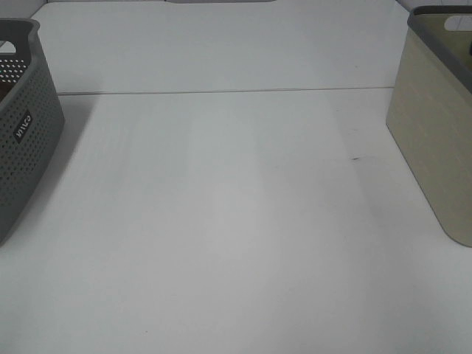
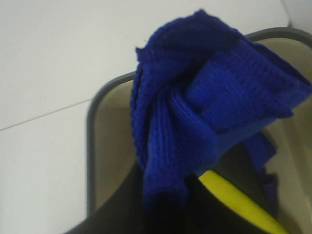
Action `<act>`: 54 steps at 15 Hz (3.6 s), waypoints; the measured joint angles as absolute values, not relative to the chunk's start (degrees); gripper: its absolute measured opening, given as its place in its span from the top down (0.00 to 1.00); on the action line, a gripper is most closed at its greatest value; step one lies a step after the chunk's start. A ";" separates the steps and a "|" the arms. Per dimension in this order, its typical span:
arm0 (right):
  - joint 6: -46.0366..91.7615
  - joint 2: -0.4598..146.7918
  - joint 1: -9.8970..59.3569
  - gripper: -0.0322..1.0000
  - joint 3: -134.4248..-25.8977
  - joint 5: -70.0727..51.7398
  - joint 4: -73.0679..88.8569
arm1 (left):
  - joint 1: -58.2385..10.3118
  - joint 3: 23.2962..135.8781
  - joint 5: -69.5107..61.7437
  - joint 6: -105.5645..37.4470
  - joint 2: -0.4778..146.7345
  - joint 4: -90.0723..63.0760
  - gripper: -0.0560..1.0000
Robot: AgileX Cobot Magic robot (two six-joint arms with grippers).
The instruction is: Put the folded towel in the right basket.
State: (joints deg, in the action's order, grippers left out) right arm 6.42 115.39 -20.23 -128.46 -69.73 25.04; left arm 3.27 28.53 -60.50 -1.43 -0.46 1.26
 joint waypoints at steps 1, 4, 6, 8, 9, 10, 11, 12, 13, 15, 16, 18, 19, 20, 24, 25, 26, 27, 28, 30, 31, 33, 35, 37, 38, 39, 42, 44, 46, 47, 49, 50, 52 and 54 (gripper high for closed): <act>6.42 115.39 -20.51 0.88 -128.40 -69.73 21.49 | 3.27 28.53 -60.50 -1.43 -0.46 1.26 0.03; 4.76 115.39 -20.51 0.88 -125.76 -69.79 15.64 | 3.27 28.53 -60.50 -1.43 -0.46 1.26 0.03; 4.01 115.39 -20.45 0.87 -122.73 -69.79 15.53 | 3.27 28.53 -60.50 -1.43 -0.46 1.26 0.03; 3.84 115.39 -20.45 0.64 -120.32 -69.96 15.36 | 3.27 28.53 -60.50 -1.43 -0.46 1.26 0.03; 3.84 115.39 -20.34 0.43 -119.98 -70.02 14.84 | 3.27 28.53 -60.50 -1.43 -0.46 1.26 0.03; 3.84 115.39 -20.11 0.20 -119.98 -70.02 13.92 | 3.27 28.53 -60.50 -1.43 -0.46 1.26 0.03; 3.84 115.34 -19.48 0.09 -119.98 -70.02 13.06 | 3.27 28.53 -60.50 -1.43 -0.46 1.26 0.03; 3.84 114.82 -18.45 0.05 -119.92 -70.02 13.01 | 3.27 28.53 -60.50 -1.43 -0.46 1.26 0.03; 2.18 112.99 -15.30 0.02 -119.81 -70.02 12.15 | 3.27 28.53 -60.50 -1.43 -0.46 1.26 0.03; -0.29 111.10 -10.77 0.02 -119.81 -70.02 9.63 | 3.27 28.53 -60.50 -1.43 -0.46 1.26 0.03; -2.46 109.26 -4.58 0.02 -119.81 -70.02 6.82 | 3.27 28.53 -60.50 -1.43 -0.46 1.26 0.03; -2.86 107.43 0.74 0.02 -119.81 -70.02 6.30 | 3.27 28.53 -60.50 -1.43 -0.46 1.26 0.03; -2.92 106.57 3.55 0.02 -119.81 -70.02 6.25 | 3.27 28.53 -60.50 -1.43 -0.46 1.26 0.03; -2.58 105.94 6.53 0.02 -119.81 -70.07 5.84 | 3.27 28.53 -60.50 -1.43 -0.46 1.26 0.03; -4.93 103.36 10.20 0.02 -116.31 -70.02 1.72 | 3.27 28.53 -60.50 -1.43 -0.46 1.26 0.03; -7.16 100.61 11.46 0.02 -113.04 -70.02 -1.26 | 3.27 28.53 -60.50 -1.43 -0.46 1.26 0.03; -9.40 96.60 12.72 0.02 -108.75 -70.02 -3.90 | 3.27 28.53 -60.50 -1.43 -0.46 1.26 0.03; -10.94 92.48 13.81 0.02 -103.53 -69.96 -5.56 | 3.27 28.53 -60.50 -1.43 -0.46 1.26 0.03; -12.15 87.43 14.84 0.02 -96.89 -69.44 -6.02 | 3.27 28.53 -60.50 -1.43 -0.46 1.26 0.03; -13.24 79.35 15.36 0.02 -86.86 -67.21 -5.39 | 3.27 28.53 -60.50 -1.43 -0.46 1.26 0.03; -13.92 66.98 15.53 0.02 -73.45 -63.54 -3.84 | 3.27 28.53 -60.50 -1.43 -0.46 1.26 0.03; -14.15 53.46 15.53 0.02 -61.76 -60.62 -3.61 | 3.27 28.53 -60.50 -1.43 -0.46 1.26 0.03; -14.15 43.43 15.53 0.02 -54.77 -59.19 -4.41 | 3.27 28.53 -60.50 -1.43 -0.46 1.26 0.03; -14.15 31.17 15.53 0.02 -46.81 -57.87 -5.96 | 3.27 28.53 -60.50 -1.43 -0.46 1.26 0.03; -14.15 25.38 15.53 0.02 -43.03 -57.30 -6.53 | 3.27 28.53 -60.50 -1.43 -0.46 1.26 0.03; -13.64 20.11 15.53 0.02 -39.82 -56.89 -6.59 | 3.27 28.53 -60.50 -1.43 -0.46 1.26 0.03; -9.74 6.70 15.53 0.02 -31.28 -57.01 -6.59 | 3.27 28.53 -60.50 -1.43 -0.46 1.26 0.03; -8.37 0.00 15.53 0.02 -29.34 -59.82 -6.53 | 3.27 28.53 -60.50 -1.43 -0.46 1.26 0.03; -6.59 -0.23 15.53 0.02 -29.05 -60.16 -4.70 | 3.27 28.53 -60.50 -1.43 -0.46 1.20 0.03; -5.16 -0.23 15.53 0.02 -29.05 -60.16 -3.78 | 3.27 28.53 -60.50 -1.43 -0.46 1.15 0.03; -4.13 -0.23 15.53 0.02 -28.99 -60.16 -3.04 | 3.27 28.53 -60.50 -1.43 -0.46 1.09 0.03; -4.13 -0.23 15.53 0.02 -28.99 -60.16 -2.92 | 3.27 28.53 -60.50 -1.43 -0.46 1.09 0.03; -4.07 -0.23 14.15 0.02 -28.99 -60.16 -2.64 | 3.27 28.53 -60.50 -1.43 -0.46 1.09 0.03; -4.07 -0.23 7.51 0.02 -28.99 -60.16 -2.52 | 3.27 28.53 -60.50 -1.43 -0.46 1.09 0.03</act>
State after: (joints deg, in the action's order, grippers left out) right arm -4.07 -0.23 7.51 -28.99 -60.16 -2.52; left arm 3.27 28.53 -60.50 -1.43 -0.46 1.09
